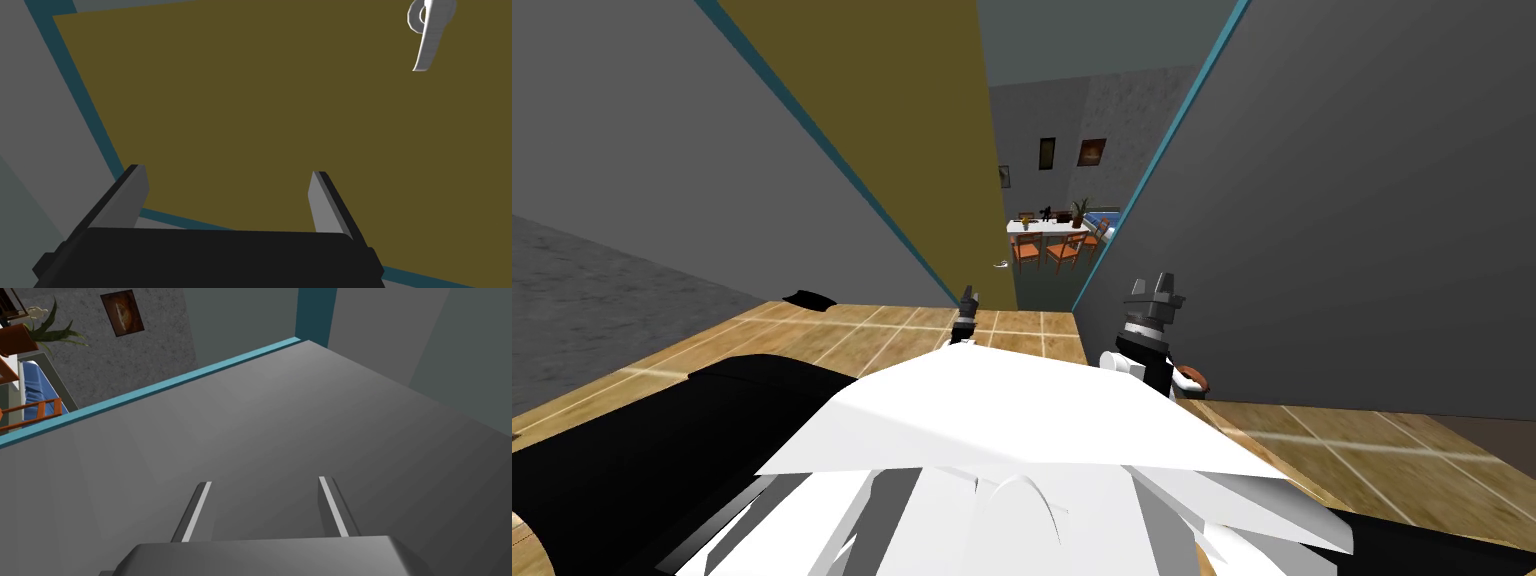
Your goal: Pull the door open
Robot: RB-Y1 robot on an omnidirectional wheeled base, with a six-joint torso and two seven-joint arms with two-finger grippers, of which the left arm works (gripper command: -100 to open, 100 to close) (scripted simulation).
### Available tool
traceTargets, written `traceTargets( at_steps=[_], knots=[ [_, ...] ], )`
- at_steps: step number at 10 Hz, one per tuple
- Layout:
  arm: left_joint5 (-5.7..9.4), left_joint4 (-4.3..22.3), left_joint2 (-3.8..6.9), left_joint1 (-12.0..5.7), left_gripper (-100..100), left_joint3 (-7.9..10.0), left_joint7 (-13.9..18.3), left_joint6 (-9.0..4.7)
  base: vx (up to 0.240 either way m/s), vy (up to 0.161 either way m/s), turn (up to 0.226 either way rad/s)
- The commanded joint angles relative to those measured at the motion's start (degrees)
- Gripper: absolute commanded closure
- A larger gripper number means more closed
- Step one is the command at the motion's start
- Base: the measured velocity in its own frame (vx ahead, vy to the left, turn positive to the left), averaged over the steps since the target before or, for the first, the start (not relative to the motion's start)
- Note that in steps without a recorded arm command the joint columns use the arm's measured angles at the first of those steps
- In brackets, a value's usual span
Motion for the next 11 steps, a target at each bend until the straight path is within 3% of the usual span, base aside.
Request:
traceTargets(
  at_steps=[1,11],
  knots=[
    [0.31,2.7,0.31,-0.76,-100,0.16,0.5,-0.45,0.086,0.002,-0.057],
    [2.17,17.0,2.11,-4.39,-100,1.05,3.3,-2.59,0.100,0.008,-0.049]
  ],
)
